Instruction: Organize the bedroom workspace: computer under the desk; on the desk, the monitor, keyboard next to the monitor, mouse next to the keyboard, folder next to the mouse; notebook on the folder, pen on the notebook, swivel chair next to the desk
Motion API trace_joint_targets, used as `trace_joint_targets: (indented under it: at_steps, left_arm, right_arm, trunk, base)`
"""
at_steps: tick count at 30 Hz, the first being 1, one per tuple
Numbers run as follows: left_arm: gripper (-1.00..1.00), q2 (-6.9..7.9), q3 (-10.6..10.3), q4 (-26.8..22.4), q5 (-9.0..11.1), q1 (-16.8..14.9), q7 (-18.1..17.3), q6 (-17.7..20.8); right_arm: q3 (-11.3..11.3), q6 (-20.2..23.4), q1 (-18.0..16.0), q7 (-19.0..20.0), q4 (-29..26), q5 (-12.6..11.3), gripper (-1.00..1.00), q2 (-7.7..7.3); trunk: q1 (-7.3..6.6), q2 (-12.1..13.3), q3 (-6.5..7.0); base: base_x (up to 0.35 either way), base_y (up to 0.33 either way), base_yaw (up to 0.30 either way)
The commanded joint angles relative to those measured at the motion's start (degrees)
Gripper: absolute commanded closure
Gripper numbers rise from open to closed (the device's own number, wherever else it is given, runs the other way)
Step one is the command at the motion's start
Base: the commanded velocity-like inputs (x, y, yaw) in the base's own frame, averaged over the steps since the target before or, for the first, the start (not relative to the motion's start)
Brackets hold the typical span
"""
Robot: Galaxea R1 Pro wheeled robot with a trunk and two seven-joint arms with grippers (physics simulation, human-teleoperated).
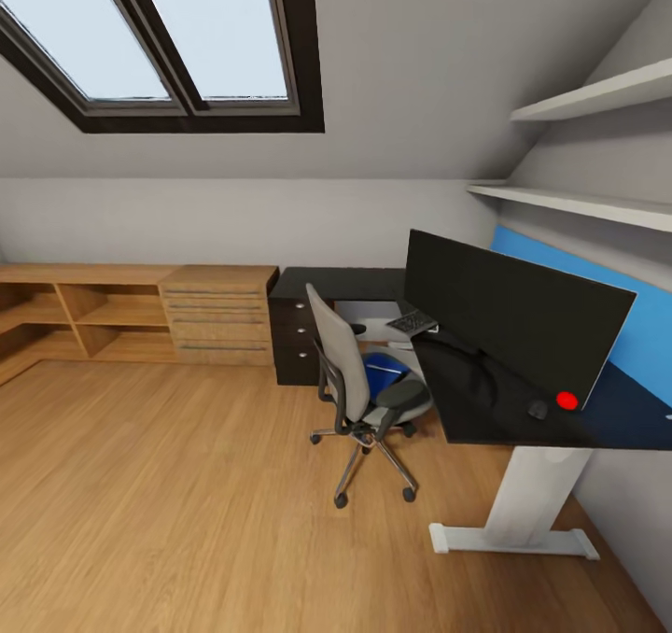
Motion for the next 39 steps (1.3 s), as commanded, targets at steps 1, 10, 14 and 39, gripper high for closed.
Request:
trace_joint_targets:
  at_steps: [1,10,14,39]
  left_arm:
    - [-1.00,-0.03,0.2,0.0,0.1,0.0,-0.1,-0.1]
    - [-1.00,-0.04,0.2,0.0,0.2,0.0,-0.2,0.1]
    - [-1.00,-0.04,0.2,0.0,0.2,0.0,-0.2,0.1]
    - [-1.00,-3.11,-0.1,-23.9,3.0,0.0,0.0,28.1]
  right_arm:
    - [0.3,-0.1,0.0,0.1,-0.8,-0.5,-1.00,0.02]
    - [0.3,0.0,-0.1,0.3,-4.0,-0.6,-1.00,0.07]
    - [0.3,0.0,-0.1,0.3,-4.5,-0.6,-1.00,0.07]
    - [0.2,13.7,-21.5,-10.0,-13.2,-1.2,-1.00,3.68]
  trunk:
    - [0.23,-0.5,-0.24]
    - [2.21,-4.1,-1.86]
    - [3.08,-5.7,-2.58]
    - [8.57,-15.7,-7.07]
  base:
    - [0.000,0.000,0.000]
    - [0.000,0.000,0.000]
    - [0.000,0.000,0.000]
    - [0.000,0.000,0.000]
